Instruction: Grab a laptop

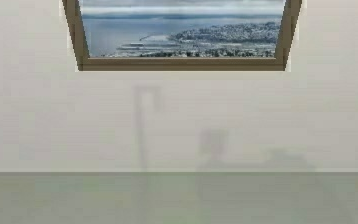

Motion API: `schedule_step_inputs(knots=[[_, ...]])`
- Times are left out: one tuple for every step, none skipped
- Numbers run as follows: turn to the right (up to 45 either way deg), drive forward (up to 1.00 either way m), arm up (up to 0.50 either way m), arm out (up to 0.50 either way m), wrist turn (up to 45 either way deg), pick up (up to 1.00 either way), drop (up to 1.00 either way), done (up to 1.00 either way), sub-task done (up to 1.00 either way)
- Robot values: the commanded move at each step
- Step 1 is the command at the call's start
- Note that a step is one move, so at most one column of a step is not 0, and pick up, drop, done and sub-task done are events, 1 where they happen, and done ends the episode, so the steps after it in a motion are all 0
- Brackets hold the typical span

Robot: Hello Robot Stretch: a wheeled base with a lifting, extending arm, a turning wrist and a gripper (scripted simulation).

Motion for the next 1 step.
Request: schedule_step_inputs(knots=[[0.0, 0.0, 0.5, 0.0, 0.0, 0.0, 0.0, 0.0, 0.0]])
